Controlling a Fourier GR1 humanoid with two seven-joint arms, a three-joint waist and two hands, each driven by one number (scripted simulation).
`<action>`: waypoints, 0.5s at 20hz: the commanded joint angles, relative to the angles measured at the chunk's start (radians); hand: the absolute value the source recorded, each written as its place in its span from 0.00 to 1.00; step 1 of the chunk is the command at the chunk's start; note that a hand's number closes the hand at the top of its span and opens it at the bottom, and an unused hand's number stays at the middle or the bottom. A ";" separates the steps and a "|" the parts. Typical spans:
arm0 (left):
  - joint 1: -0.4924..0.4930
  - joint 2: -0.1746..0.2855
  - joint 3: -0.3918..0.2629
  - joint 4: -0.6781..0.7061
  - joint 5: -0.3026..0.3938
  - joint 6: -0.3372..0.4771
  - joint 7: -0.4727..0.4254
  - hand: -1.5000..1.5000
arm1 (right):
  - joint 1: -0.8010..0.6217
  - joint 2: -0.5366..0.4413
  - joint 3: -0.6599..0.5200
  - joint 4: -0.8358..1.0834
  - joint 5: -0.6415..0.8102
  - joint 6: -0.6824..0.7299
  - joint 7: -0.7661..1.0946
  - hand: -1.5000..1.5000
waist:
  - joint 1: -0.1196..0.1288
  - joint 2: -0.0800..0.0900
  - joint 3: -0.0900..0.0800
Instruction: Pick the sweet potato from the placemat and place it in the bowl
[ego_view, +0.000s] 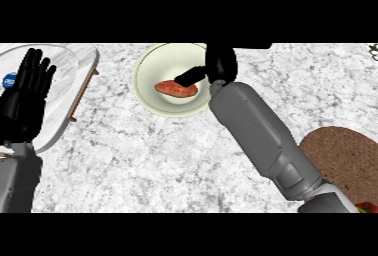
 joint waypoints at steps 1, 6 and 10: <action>0.021 0.005 0.019 0.019 0.004 -0.001 -0.012 0.50 | -0.024 -0.001 -0.067 0.007 0.006 -0.154 -0.089 0.00 | -0.026 -0.006 0.000; 0.034 0.028 0.037 -0.030 0.006 0.009 0.026 0.50 | 0.010 -0.076 -0.133 -0.023 -0.034 -0.221 -0.121 0.00 | -0.042 -0.016 0.000; 0.040 0.014 0.036 0.035 -0.014 0.006 -0.050 0.50 | 0.120 -0.134 -0.189 -0.148 -0.096 -0.201 -0.145 0.00 | -0.064 -0.016 0.000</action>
